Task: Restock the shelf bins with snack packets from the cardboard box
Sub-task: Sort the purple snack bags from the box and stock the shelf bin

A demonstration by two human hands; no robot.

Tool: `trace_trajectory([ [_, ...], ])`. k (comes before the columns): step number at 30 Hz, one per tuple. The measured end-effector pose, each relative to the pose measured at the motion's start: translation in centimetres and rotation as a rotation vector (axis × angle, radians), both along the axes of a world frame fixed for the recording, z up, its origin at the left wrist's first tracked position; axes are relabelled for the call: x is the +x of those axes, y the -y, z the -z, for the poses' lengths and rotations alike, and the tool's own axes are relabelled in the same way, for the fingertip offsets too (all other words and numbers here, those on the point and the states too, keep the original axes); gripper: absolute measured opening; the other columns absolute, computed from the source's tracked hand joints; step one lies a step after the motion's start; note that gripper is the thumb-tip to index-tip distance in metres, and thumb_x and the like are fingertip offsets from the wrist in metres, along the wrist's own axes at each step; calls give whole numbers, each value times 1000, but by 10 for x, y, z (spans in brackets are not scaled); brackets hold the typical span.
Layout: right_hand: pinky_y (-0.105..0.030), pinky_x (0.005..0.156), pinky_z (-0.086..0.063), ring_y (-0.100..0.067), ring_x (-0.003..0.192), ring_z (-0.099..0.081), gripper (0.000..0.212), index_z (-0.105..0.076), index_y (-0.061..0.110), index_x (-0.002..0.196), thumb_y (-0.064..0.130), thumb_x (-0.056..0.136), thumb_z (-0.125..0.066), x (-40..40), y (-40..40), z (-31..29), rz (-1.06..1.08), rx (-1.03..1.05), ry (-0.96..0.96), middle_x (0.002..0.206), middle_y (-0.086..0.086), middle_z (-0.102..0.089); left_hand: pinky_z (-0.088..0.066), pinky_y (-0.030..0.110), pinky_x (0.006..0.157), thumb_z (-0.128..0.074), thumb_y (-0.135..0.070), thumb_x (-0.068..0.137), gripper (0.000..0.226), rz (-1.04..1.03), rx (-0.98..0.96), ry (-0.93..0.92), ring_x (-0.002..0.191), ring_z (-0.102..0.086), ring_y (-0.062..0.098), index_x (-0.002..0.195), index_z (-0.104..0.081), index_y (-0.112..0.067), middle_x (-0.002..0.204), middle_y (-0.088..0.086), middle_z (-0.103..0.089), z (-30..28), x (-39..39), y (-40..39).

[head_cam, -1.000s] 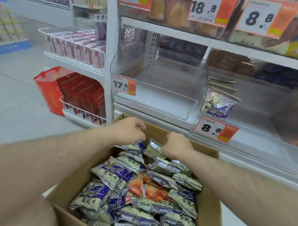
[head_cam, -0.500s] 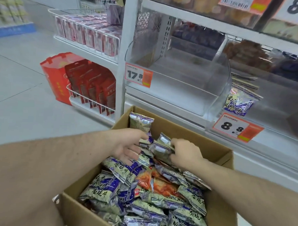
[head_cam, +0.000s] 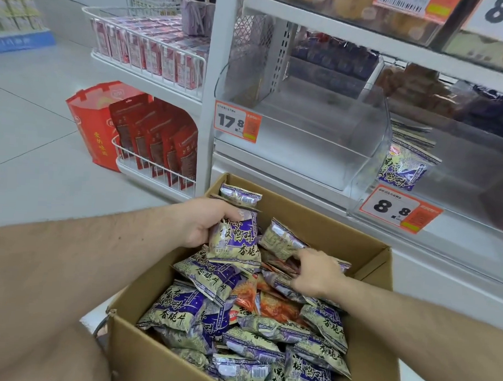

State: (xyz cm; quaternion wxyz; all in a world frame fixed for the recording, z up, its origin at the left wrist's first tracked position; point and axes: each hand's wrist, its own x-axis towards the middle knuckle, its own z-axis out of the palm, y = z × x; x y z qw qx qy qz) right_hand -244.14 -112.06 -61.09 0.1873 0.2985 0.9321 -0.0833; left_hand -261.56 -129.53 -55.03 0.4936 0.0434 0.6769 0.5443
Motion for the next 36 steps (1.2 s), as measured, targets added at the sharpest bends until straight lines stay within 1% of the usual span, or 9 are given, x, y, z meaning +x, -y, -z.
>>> trace_trajectory([
  [5,-56,116,-12,-31,138,-31,64,-44,23,136,45,80,-64,16,-10,63,-114,149,235,136,-4,-54,-56,45,90,-74,1,75,43,82,5,-47,97,-71,33,117,-64,0,101,18,-75,2,-3,3],
  [8,-56,119,0,-24,136,-40,39,-56,25,124,20,85,-59,21,-6,77,-187,235,159,127,-2,-63,-53,49,96,-74,2,74,39,97,25,-61,103,-69,37,112,-65,0,103,20,-74,2,-5,6],
  [11,-52,117,-20,-22,108,-61,26,-57,28,108,16,86,-54,15,-5,64,-126,197,31,102,2,-69,-55,51,91,-67,2,86,24,68,22,-55,102,-69,38,110,-65,-1,105,22,-73,1,-6,9],
  [14,-38,84,-53,-27,96,-64,26,-60,24,108,13,86,-51,8,7,23,1,7,-173,105,-2,-68,-57,49,85,-65,-4,90,23,12,32,-49,92,-72,33,113,-64,-5,100,18,-75,3,-10,9],
  [22,-42,76,-59,-21,112,-62,65,-49,36,137,20,74,-53,38,38,-80,-287,252,-967,132,10,-60,-58,41,63,-57,-20,100,17,-166,94,-32,65,-72,23,110,-62,-8,75,8,-75,-4,1,0],
  [27,-40,58,-57,-22,106,-53,79,-48,34,135,15,65,-81,38,44,-75,-391,392,-1055,131,0,-55,-58,51,77,-43,-35,103,29,-162,217,89,97,-72,32,114,-62,-18,107,13,-74,-23,27,-11],
  [31,-40,52,-56,-24,106,-47,98,-47,33,134,3,49,-87,35,40,-72,-382,415,-1033,129,-2,-44,-52,49,91,-30,-67,97,68,-107,315,157,97,-72,33,104,-72,-14,105,15,-75,-40,44,-12],
  [34,-43,60,-58,-26,107,-46,90,-49,30,133,3,51,-77,32,41,-80,-405,410,-1087,131,-7,-42,-59,47,83,-54,-75,83,65,-43,400,114,90,-74,30,96,-78,-16,102,17,-74,-48,55,-9],
  [36,-44,76,-57,-29,112,-48,80,-51,25,135,11,58,-67,36,42,-86,-462,352,-1062,134,-11,-43,-49,61,97,-87,-54,61,77,-22,458,38,104,-66,37,120,-66,-8,121,21,-66,-51,59,-9],
])
